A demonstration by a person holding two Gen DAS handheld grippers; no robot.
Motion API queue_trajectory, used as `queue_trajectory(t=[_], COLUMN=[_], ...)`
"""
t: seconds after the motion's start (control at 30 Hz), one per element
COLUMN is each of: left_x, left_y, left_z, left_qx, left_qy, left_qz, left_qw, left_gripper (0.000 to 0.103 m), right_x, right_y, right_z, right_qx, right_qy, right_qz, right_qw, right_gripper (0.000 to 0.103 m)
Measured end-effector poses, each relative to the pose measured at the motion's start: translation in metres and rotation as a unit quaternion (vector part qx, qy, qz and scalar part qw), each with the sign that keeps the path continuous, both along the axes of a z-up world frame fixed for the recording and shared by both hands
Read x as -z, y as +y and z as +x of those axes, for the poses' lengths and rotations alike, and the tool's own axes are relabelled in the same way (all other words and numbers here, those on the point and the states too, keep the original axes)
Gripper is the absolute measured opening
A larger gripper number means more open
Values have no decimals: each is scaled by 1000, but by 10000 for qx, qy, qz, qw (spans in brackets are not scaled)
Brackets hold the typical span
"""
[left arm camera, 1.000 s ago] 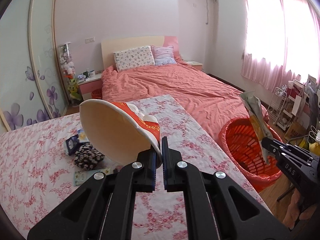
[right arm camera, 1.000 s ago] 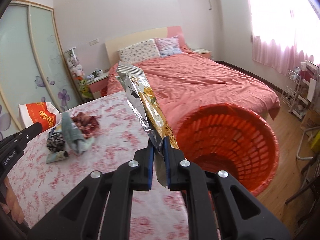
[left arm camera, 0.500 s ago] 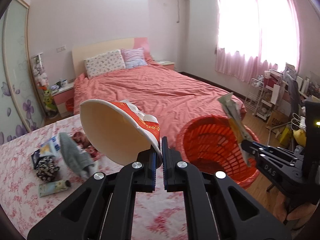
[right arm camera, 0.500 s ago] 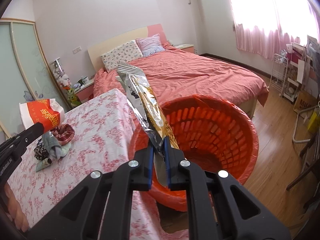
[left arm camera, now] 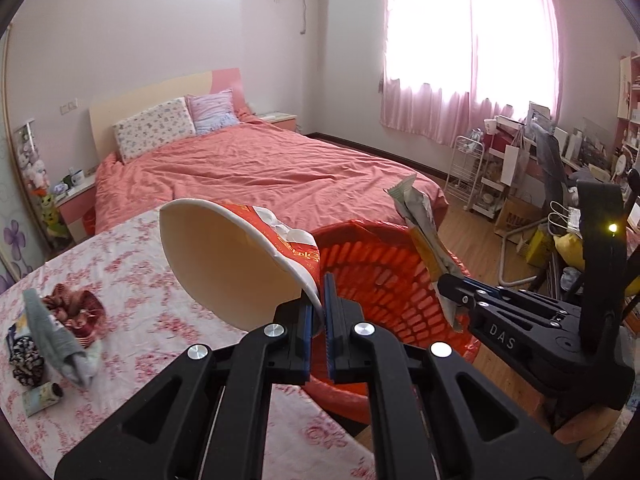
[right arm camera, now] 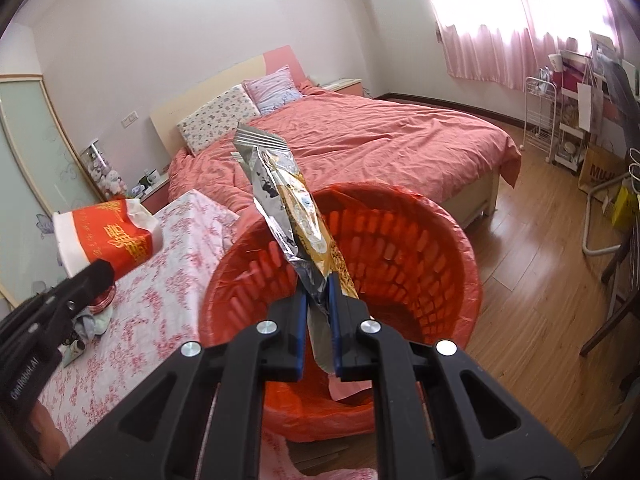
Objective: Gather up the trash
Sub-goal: 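Open both grippers to drop the wrapper and cup into the basket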
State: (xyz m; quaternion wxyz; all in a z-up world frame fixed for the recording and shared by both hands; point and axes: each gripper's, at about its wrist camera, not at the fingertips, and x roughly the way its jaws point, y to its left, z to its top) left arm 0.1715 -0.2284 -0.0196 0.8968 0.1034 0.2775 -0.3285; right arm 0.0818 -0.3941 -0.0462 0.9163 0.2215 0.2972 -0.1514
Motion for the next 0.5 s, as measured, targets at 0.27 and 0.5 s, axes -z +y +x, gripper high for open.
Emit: queue_trajectory(t=[0.27,0.5], left_x=[17,27], left_y=[-19,-19], left_z=[10,16], left_qx=[88,-107], left_qy=[346,404], left_qz=[-59,86], left_qw=[9993,9991], left_gripper=[6,40], right_x=[10,20], right_y=[-21,-24], right_z=[10,19], right_qx=[24,12], right_qy=[-35,68], right_qz=[297,249], right_qw=[9996,9997], right_gripper=[19,37])
